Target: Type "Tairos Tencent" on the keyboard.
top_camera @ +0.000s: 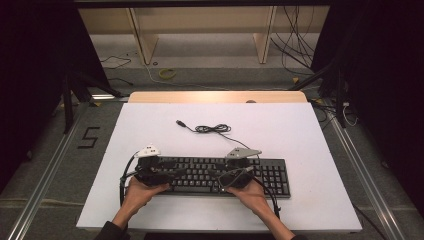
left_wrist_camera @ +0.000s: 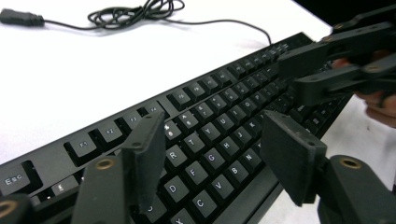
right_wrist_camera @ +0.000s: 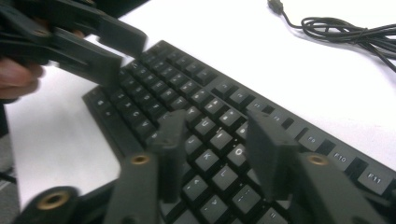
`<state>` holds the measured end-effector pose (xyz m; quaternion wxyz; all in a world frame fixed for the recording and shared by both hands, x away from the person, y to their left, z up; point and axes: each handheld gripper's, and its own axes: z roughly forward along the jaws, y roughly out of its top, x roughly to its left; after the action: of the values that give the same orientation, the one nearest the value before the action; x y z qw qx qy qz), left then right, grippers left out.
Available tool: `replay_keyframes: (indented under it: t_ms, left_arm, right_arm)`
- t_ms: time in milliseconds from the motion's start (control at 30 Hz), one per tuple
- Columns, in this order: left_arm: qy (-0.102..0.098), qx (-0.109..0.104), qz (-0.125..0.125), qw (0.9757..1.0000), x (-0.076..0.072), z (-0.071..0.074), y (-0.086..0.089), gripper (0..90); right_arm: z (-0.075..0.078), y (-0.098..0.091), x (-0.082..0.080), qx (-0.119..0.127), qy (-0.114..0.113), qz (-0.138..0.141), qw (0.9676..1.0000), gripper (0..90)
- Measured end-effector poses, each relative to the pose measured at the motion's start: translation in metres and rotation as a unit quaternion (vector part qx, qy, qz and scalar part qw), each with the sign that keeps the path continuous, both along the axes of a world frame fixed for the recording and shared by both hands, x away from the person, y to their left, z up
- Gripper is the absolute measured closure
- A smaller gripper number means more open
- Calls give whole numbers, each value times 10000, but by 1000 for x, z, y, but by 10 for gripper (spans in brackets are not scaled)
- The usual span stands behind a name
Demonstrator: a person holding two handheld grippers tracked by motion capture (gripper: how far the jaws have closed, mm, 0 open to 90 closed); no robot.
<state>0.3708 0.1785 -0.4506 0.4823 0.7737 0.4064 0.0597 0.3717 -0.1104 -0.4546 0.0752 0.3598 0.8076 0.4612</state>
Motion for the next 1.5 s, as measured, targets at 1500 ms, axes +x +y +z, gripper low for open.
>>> replay_keyframes:
  t_ms: [1500]
  left_arm:
    - [-277, -349, 206, 9988, -30, -10, 24, 299]
  right_arm:
    - [-21, 18, 19, -718, 256, -113, 9970, 900]
